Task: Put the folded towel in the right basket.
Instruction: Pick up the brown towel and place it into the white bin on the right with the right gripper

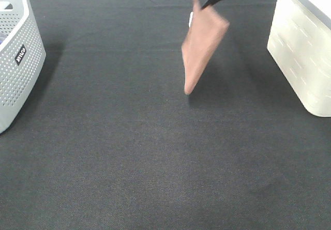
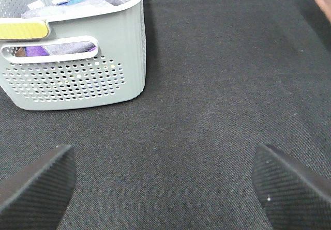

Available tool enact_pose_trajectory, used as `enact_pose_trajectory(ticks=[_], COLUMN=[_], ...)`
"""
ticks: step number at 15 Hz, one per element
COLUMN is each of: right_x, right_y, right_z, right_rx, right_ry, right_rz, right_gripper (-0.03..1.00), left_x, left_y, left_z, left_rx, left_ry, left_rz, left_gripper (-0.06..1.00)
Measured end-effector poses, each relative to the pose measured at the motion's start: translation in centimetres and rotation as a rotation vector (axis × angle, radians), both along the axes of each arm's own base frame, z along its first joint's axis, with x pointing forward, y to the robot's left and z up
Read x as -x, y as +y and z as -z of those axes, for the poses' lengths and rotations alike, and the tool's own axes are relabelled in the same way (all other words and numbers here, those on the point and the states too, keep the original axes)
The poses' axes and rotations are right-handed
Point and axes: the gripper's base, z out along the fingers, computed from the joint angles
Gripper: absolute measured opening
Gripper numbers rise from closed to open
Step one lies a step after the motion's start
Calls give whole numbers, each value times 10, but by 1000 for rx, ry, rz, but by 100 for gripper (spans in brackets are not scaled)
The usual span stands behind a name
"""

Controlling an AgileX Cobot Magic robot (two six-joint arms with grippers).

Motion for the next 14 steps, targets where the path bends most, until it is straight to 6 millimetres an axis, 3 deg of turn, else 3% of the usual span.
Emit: enact_pose_trajectory(ticks=[2, 8, 11, 14], right_x=[3, 11, 15, 18], right_y=[-6, -34, -76, -142], right_z=[-11, -94, -119, -134], right_rx=[59, 223, 223, 174], right_ry=[-21, -308, -366, -371], right_rz=[5, 154, 261, 390], right_gripper=[0, 0, 0, 0], left_x=[0, 0, 0, 0], left_y=[0, 0, 0, 0], left_z=[0, 0, 0, 0], left_rx=[0, 0, 0, 0], left_ry=[0, 0, 0, 0], left_rz=[0, 0, 0, 0], left_gripper=[87, 87, 87, 87])
